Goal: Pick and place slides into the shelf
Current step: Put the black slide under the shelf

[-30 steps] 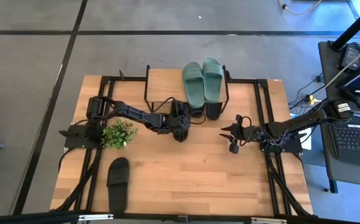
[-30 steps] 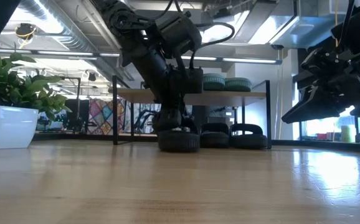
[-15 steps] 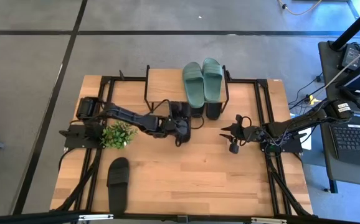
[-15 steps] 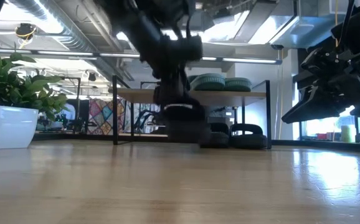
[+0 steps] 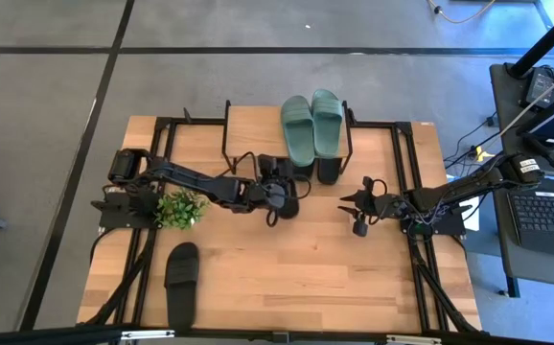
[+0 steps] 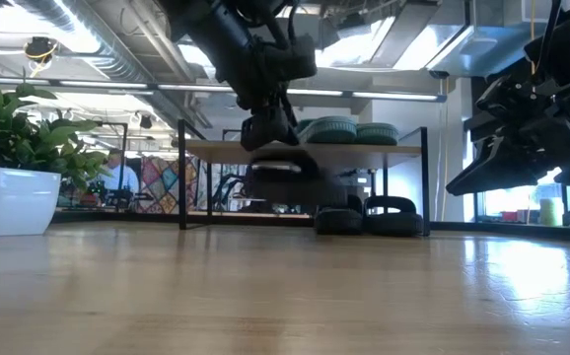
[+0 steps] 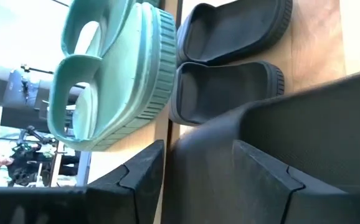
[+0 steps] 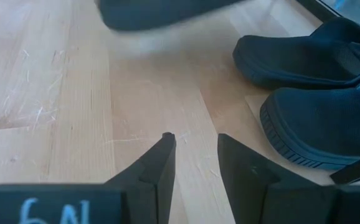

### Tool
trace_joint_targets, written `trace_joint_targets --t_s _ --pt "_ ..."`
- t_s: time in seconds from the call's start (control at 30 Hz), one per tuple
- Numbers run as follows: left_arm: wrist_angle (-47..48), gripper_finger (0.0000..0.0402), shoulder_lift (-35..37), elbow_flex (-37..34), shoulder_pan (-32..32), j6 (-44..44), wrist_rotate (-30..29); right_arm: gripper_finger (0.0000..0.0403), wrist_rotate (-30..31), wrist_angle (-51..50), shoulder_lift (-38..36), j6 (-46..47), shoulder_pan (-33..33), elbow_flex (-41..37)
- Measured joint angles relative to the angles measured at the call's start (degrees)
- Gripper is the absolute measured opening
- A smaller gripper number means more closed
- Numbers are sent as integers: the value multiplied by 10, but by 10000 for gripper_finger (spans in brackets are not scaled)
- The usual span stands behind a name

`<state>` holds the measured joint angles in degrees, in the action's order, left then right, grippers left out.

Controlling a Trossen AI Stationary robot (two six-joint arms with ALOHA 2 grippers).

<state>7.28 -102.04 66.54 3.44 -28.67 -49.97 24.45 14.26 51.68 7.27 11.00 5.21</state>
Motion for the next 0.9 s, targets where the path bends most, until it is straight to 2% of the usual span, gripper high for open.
trace_joint_targets --t_s 0.53,0.6,0.7,0.8,0.9 --pt "13 181 0 0 2 13 0 122 0 0 0 0 0 0" --pt "51 181 0 0 7 59 0 122 0 0 0 1 0 0" --pt "151 181 0 0 13 179 5 122 0 0 0 0 0 0" --pt "271 181 0 0 6 304 72 122 0 5 0 1 0 0" --pt "338 181 0 0 -5 386 121 122 -1 46 0 2 0 0"
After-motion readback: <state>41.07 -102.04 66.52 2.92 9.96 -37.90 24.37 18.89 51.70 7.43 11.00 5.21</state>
